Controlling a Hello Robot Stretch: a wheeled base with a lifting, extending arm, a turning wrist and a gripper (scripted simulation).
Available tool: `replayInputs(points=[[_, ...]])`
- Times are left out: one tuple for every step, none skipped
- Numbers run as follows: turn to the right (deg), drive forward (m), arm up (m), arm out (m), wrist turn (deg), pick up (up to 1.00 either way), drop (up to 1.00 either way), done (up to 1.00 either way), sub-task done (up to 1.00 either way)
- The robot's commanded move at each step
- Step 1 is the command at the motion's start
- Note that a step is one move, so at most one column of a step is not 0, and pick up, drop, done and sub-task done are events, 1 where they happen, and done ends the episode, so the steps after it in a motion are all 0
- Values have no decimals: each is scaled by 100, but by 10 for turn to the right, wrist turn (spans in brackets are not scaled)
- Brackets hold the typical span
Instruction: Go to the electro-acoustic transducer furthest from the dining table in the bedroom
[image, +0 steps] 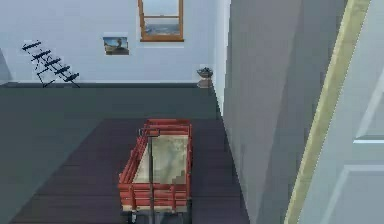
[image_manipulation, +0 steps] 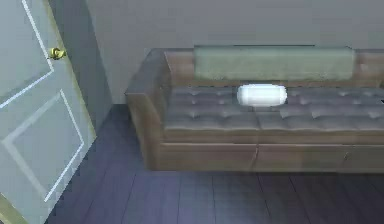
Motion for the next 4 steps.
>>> replayInputs(points=[[-450, 0, 0, 0, 0, 0, 0, 0, 0], [-150, 0, 0, 0, 0, 0, 0, 0, 0], [0, 65, 0, 0, 0, 0, 0, 0, 0], [-330, 0, 0, 0, 0, 0, 0, 0, 0]])
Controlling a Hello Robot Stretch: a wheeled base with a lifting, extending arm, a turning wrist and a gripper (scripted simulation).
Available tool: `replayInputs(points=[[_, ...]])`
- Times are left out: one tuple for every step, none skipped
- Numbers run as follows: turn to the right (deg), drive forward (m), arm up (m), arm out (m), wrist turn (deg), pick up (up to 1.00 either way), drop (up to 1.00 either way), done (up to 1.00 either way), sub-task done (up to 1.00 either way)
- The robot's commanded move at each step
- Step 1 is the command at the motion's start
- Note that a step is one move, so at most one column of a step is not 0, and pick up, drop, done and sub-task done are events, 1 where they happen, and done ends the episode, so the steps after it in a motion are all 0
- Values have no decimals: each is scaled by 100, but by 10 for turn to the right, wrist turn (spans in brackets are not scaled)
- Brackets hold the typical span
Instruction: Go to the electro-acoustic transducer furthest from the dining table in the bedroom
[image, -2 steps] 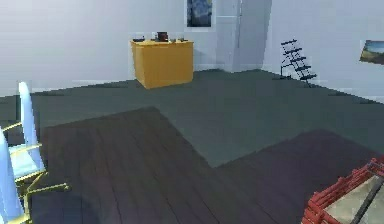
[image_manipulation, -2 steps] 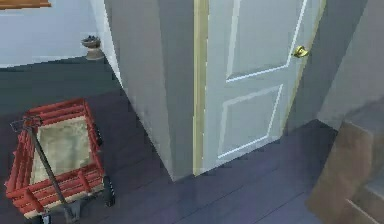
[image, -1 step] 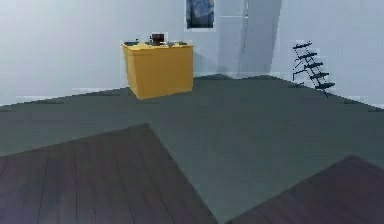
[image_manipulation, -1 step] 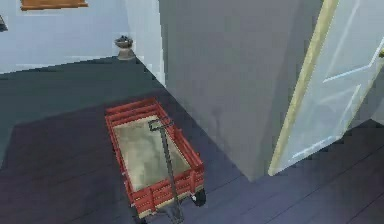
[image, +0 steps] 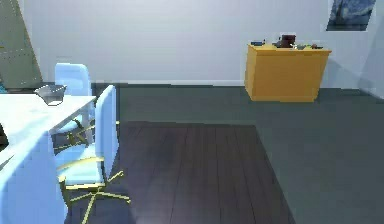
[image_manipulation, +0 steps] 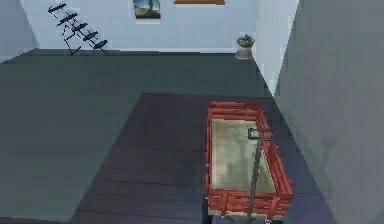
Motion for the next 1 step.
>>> replayInputs(points=[[0, 100, 0, 0, 0, 0, 0, 0, 0]])
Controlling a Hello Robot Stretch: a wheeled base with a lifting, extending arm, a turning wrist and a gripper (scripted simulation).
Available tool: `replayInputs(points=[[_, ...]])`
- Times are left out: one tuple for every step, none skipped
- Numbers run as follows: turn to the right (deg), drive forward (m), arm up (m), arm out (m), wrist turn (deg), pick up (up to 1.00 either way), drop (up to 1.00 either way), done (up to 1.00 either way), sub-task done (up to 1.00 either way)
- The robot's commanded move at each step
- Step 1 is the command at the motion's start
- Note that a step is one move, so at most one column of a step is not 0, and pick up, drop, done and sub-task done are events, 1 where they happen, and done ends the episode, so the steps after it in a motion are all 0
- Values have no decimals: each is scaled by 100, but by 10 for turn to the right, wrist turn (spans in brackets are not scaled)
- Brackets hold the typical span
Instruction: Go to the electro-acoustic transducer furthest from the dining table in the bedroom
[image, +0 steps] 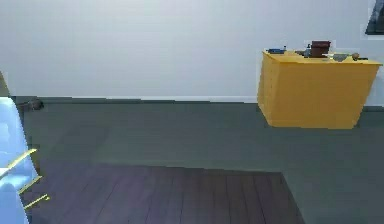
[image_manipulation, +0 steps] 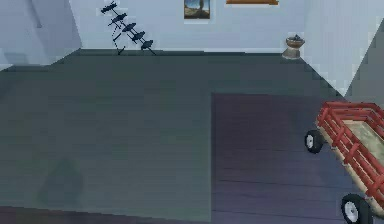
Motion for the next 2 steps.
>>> replayInputs(points=[[0, 60, 0, 0, 0, 0, 0, 0, 0], [-360, 0, 0, 0, 0, 0, 0, 0, 0]])
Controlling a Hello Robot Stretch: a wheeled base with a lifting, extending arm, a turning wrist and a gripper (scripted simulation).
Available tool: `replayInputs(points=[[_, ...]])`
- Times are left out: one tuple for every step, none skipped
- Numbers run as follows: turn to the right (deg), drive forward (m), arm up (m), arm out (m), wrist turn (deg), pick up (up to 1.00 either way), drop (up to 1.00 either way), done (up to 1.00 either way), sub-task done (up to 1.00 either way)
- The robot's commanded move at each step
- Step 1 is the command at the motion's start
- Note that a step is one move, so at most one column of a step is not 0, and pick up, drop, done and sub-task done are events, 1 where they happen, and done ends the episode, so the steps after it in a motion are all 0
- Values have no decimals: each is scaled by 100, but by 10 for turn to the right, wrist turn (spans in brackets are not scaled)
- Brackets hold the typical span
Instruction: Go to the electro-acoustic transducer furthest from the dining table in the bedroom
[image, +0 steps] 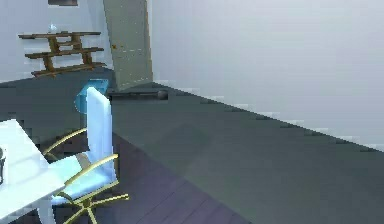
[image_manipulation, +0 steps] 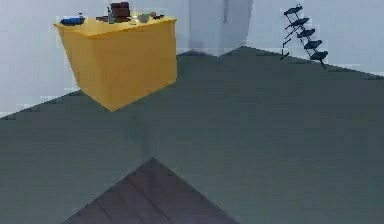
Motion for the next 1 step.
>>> replayInputs(points=[[0, 100, 0, 0, 0, 0, 0, 0, 0]])
